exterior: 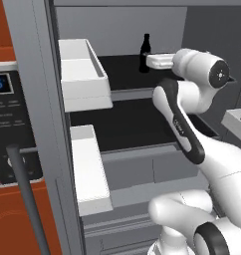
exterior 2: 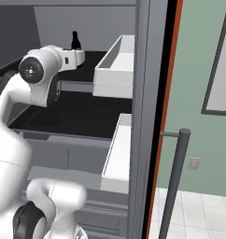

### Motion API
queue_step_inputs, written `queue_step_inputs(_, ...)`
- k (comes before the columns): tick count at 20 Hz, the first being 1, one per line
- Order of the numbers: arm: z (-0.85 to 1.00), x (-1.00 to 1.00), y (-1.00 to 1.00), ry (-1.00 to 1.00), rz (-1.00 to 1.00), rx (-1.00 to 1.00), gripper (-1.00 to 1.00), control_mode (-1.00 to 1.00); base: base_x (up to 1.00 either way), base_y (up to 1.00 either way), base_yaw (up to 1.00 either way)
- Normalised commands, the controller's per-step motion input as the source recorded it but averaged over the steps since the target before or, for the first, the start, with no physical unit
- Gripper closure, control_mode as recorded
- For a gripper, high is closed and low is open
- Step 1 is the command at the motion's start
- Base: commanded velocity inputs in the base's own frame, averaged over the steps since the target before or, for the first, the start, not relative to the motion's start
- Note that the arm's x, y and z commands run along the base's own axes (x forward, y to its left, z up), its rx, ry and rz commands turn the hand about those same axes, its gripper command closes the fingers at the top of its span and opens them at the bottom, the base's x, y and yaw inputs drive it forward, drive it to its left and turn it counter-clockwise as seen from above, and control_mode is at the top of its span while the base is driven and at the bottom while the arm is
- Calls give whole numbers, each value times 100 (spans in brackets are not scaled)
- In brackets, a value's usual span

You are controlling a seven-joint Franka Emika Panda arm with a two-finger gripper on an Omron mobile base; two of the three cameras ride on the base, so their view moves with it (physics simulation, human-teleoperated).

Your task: Open the fridge, grab two sodas, and place both sodas inside the bowl with ice on the dining counter.

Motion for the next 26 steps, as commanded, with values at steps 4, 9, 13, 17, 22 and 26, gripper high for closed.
queue_step_inputs(4,0,37,0,0,0,0,-100,-100,0,0,0)
queue_step_inputs(9,0,33,0,0,0,0,-100,-100,0,0,0)
queue_step_inputs(13,-6,27,0,0,0,0,-100,-100,0,0,0)
queue_step_inputs(17,-7,24,0,0,0,0,-100,-100,0,0,0)
queue_step_inputs(22,-7,23,0,0,0,-1,-100,-100,0,0,0)
queue_step_inputs(26,-7,22,0,0,0,-1,-100,-100,0,0,0)
